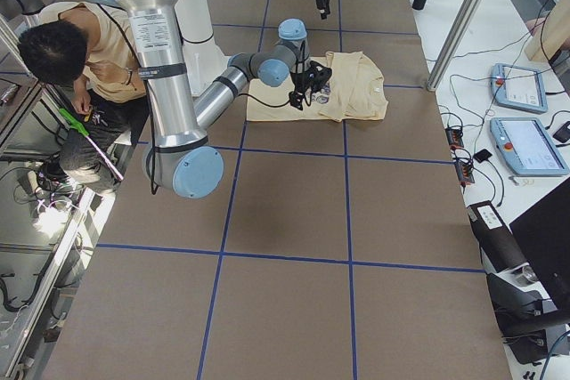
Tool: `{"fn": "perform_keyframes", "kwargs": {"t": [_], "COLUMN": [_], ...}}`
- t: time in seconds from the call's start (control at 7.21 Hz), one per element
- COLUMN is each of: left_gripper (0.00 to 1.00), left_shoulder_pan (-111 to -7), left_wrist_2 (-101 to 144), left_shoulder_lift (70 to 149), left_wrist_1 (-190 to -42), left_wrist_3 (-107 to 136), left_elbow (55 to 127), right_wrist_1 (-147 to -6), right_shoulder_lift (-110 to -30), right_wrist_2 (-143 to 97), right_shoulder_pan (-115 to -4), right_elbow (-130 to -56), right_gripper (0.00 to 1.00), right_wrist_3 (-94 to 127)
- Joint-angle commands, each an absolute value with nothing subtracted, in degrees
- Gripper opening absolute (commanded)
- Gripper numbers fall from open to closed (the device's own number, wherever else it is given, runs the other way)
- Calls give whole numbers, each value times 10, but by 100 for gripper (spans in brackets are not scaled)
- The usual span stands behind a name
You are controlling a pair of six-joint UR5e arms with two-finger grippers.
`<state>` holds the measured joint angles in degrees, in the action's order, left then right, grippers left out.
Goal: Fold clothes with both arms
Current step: 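Release the sleeve and withdraw the left gripper while the right gripper moves to the hem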
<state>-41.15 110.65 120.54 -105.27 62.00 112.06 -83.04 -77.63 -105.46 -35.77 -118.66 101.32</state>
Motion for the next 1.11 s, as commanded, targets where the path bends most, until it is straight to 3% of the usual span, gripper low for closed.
{"fn": "perform_keyframes", "kwargs": {"t": [0.0, 0.42, 0.55, 0.97], "left_gripper": [99, 99, 99, 99], "left_shoulder_pan": [-416, -414, -411, -403], "left_wrist_2": [1107, 1104, 1100, 1082], "left_shoulder_lift": [1136, 1129, 1129, 1129], "left_wrist_1": [-1042, -1040, -1039, -1039], "left_wrist_3": [593, 619, 647, 659], "left_elbow": [1171, 1191, 1200, 1205], "right_wrist_1": [-831, -831, -831, -830], "right_shoulder_lift": [-819, -841, -845, -860], "right_wrist_2": [-995, -896, -885, -880], "right_shoulder_pan": [-280, -145, -118, -86], "right_elbow": [-1222, -1234, -1232, -1224], "right_gripper": [99, 94, 88, 87], "right_wrist_3": [1116, 1273, 1298, 1300]}}
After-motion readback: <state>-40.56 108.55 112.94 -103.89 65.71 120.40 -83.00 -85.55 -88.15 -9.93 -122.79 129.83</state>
